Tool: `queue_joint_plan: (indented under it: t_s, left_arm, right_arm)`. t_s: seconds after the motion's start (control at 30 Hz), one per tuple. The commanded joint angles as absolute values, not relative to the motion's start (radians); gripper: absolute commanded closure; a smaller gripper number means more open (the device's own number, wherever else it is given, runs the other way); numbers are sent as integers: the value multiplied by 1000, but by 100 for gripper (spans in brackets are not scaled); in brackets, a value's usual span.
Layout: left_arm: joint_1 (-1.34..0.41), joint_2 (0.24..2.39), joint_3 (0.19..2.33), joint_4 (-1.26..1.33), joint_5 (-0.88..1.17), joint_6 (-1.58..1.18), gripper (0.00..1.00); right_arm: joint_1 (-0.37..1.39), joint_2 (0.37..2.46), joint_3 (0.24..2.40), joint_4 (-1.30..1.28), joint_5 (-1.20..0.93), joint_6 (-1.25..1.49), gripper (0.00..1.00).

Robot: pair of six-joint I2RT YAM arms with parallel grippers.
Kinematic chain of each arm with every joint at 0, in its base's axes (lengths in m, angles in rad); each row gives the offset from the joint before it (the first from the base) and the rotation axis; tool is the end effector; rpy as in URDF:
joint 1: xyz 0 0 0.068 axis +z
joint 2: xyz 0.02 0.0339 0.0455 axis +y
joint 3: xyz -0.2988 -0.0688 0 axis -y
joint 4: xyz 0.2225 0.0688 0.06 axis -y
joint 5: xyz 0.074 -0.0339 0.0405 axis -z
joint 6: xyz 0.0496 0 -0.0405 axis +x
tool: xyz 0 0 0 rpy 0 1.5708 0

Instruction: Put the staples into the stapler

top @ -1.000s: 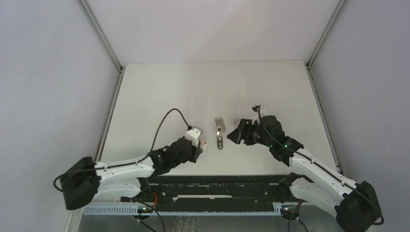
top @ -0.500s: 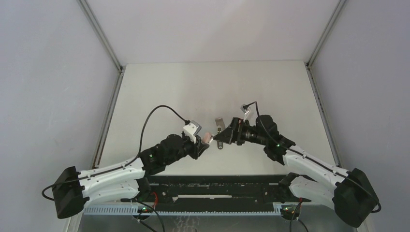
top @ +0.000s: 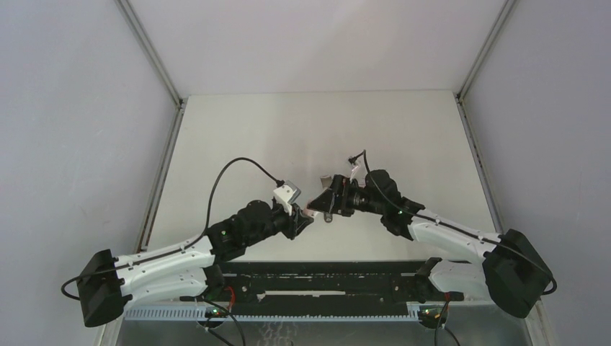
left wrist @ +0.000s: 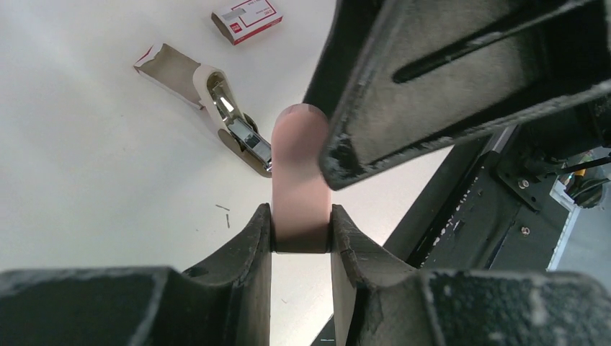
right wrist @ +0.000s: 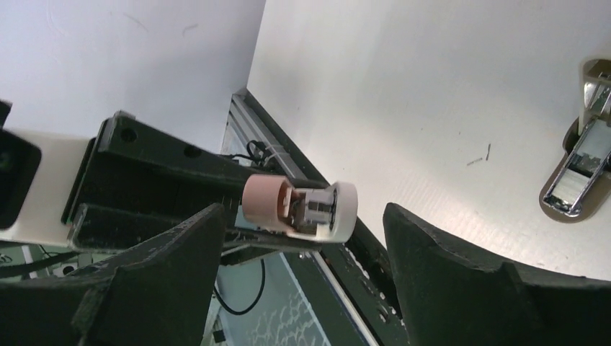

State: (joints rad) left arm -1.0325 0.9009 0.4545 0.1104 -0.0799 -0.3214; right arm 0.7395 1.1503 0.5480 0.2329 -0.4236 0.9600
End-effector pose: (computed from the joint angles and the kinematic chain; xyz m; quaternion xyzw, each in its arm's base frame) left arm 0.0945 -0.1505 0.2651 0.2619 0.7718 -0.3370 0.4713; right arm 0.1536 0.1677 0.2666 -0.0294 0.8147 0.5295 0.2345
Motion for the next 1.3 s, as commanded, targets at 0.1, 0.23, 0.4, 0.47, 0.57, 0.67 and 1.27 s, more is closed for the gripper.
queue_joint_plan:
  t_s: [0.1, 0.23, 0.4, 0.47, 0.57, 0.67, 1.27]
  left_arm:
    - [-1045, 880, 517, 180, -61, -312, 100]
    - [-1046, 884, 518, 176, -74, -313, 100]
    - [-1046, 886, 523, 166, -85, -313, 100]
    - [-1046, 887, 525, 162, -86, -313, 100]
    - [-1045, 889, 531, 153, -89, -312, 100]
    - [-1045, 888, 536, 138, -104, -310, 100]
    - [-394, 1143, 655, -178, -429, -519, 100]
  right_arm:
    - [746, 1217, 617, 327, -416, 1016, 25]
    - [749, 1233, 625, 336, -442, 1023, 71]
    - [746, 1211, 624, 287, -406, 1006, 100]
    - [747, 1197, 623, 280, -391, 994, 100]
    - [738, 1174, 623, 277, -388, 974, 100]
    - [714, 1140, 624, 253, -392, 936, 53]
    - [539, 890, 683, -218, -139, 590, 10]
